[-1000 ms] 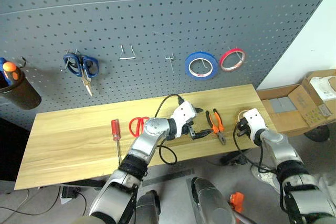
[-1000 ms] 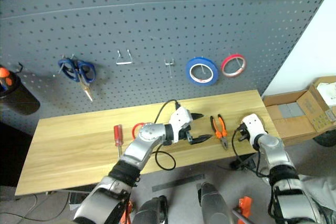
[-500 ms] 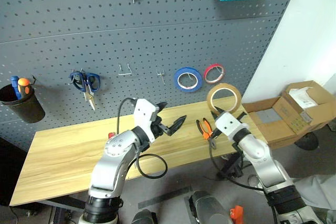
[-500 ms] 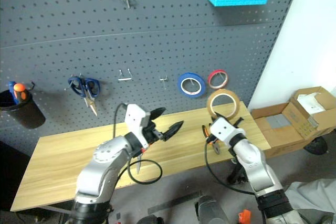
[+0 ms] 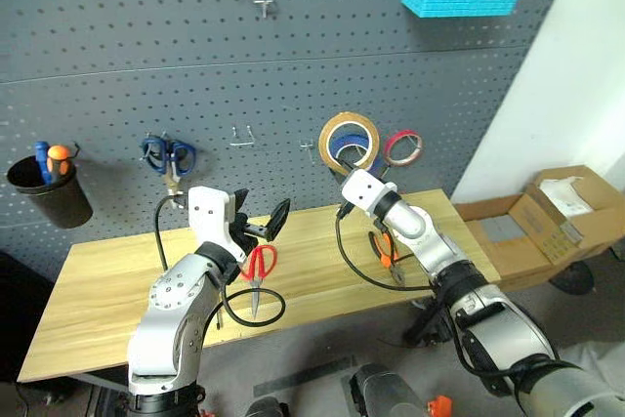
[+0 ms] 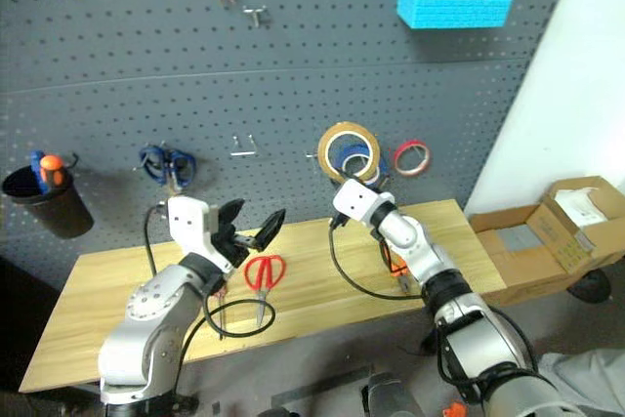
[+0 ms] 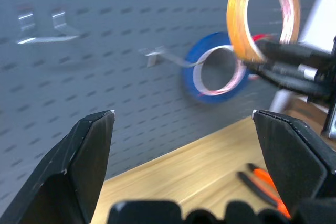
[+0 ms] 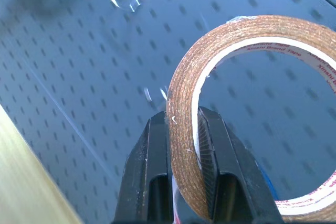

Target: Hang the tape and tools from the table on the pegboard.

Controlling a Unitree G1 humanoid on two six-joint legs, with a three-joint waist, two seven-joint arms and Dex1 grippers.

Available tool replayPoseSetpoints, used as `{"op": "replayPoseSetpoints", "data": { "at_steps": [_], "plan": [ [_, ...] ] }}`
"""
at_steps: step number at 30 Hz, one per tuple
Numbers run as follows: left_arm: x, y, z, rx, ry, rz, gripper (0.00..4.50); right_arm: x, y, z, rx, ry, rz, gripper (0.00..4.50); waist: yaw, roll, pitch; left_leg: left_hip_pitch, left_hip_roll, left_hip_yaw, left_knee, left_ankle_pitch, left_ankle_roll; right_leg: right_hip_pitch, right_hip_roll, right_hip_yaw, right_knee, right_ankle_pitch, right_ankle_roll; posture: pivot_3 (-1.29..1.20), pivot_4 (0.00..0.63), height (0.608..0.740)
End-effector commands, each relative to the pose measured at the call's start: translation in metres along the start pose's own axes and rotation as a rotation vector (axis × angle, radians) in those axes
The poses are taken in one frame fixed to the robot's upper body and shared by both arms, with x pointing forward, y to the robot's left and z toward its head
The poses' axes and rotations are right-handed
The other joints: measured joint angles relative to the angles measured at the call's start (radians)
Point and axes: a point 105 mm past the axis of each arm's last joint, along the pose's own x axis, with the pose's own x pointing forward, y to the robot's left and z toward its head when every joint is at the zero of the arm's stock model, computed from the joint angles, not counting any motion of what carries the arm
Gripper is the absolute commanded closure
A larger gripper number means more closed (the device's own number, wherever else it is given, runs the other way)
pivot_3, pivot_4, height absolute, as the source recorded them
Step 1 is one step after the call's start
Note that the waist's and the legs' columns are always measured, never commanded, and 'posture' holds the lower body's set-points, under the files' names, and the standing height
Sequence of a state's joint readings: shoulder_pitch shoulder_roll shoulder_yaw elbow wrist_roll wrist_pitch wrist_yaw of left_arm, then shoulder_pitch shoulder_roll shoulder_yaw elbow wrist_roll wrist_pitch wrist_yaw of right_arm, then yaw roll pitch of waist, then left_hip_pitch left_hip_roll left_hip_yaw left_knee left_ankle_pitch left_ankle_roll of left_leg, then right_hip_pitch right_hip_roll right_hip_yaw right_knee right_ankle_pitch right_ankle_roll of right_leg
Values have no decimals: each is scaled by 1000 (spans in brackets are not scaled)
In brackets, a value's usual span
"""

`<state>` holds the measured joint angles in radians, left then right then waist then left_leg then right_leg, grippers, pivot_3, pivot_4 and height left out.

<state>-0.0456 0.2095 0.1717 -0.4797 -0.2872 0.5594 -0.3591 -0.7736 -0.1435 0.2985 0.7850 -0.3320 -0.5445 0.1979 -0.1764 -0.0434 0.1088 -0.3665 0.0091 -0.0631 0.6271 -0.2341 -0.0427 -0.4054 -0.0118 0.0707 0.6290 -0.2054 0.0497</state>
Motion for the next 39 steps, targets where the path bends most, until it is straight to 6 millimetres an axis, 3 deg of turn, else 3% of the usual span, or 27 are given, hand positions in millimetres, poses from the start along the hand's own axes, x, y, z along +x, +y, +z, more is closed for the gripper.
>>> {"op": "replayPoseSetpoints", "data": {
  "at_steps": [1, 7, 11, 17, 26, 34, 39],
  "plan": [
    [-5, -2, 16, 22, -68, 1, 0, 9, 4, 20, 4, -104, 18, 4372, 23, 0, 0, 0, 1, 0, 0, -1, -2, 0, 1, 0, 0, 1, -4, 19, 0, 740],
    [-5, -3, 15, 19, -69, 6, 0, 8, 19, 25, 29, -140, 67, 4372, 65, 0, -2, 0, 1, 2, 2, -2, -3, 0, 2, 1, 0, 0, -3, 20, 0, 740],
    [-4, -4, 15, 21, -68, 0, 0, 7, 28, 14, 70, -76, 113, 4372, 75, 0, -9, 2, 1, 2, 3, -1, -2, 1, 2, 1, 1, -1, 0, 19, 0, 740],
    [1, -8, 20, 28, -68, -37, 0, 16, 11, -18, 114, 133, 132, 4372, 76, 3, -19, 3, 3, 2, 3, 0, -1, 1, 4, 1, 2, 1, -4, 11, 1, 740],
    [3, -14, 21, 31, -66, -65, 0, 20, -3, -23, 160, 172, 111, 4372, 76, 5, -23, 3, 3, 2, 3, 1, 1, 1, 5, 1, 2, 0, -7, 7, 13, 740],
    [3, -16, 19, 28, -56, -79, 0, 14, 7, -20, 198, 150, 149, 1697, 74, 5, -23, 3, 3, 2, 3, 1, 1, 1, 5, 1, 3, 0, -7, -1, 18, 740],
    [4, -18, 19, 26, -55, -87, 0, -2, 17, -28, 225, 175, 171, 29, 77, 5, -23, 3, 3, 1, 3, 1, 1, 1, 5, 1, 3, -1, -7, -2, 24, 740]
  ]
}}
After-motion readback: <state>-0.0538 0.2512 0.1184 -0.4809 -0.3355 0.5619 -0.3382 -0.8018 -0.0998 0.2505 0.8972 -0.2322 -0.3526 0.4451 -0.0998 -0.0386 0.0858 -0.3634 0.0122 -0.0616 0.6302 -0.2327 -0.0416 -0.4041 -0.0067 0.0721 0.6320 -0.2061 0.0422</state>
